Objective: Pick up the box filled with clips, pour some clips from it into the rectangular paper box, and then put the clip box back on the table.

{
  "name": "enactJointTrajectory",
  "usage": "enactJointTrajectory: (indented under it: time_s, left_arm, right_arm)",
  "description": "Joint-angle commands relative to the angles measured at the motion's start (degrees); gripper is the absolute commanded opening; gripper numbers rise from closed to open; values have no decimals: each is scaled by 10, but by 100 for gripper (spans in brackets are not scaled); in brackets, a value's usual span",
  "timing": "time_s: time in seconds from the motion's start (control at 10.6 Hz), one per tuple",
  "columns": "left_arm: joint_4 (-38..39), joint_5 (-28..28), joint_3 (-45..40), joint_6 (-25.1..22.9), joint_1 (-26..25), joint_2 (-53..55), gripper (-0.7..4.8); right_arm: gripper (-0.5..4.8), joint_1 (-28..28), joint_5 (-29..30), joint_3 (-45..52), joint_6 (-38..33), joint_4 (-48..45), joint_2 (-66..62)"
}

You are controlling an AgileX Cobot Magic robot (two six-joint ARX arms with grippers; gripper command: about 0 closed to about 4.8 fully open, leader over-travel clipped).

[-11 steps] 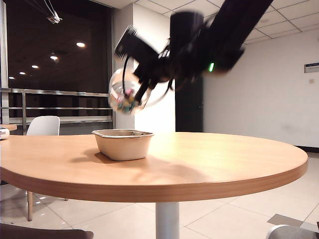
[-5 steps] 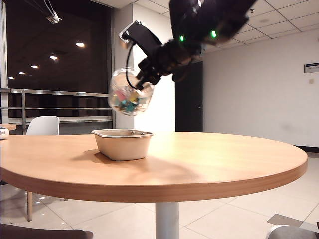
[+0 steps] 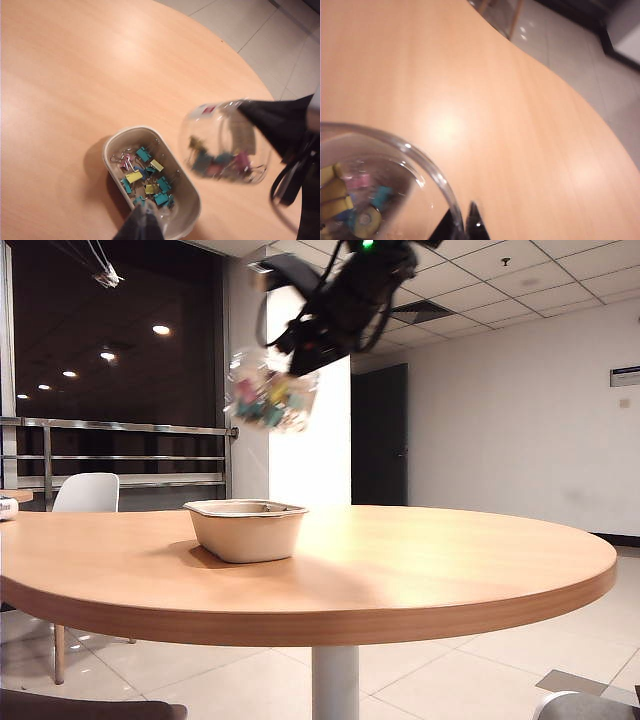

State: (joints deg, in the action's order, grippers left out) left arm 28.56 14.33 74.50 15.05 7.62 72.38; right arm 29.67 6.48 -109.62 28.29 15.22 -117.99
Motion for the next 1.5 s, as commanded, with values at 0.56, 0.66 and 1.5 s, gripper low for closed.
enactJointTrajectory:
  time_s: [0.56, 0.66, 1.5]
  left_arm:
    - [-14, -2, 3, 0, 0, -2, -6]
    - [-21, -1, 3, 2, 0, -2, -5]
    - [-21, 0, 3, 2, 0, -2, -5]
  right_arm:
    - [-3, -98, -10, -32, -147, 144, 4]
    - [-2, -120, -96, -32, -152, 164, -13]
    - [-2, -134, -128, -32, -151, 149, -113]
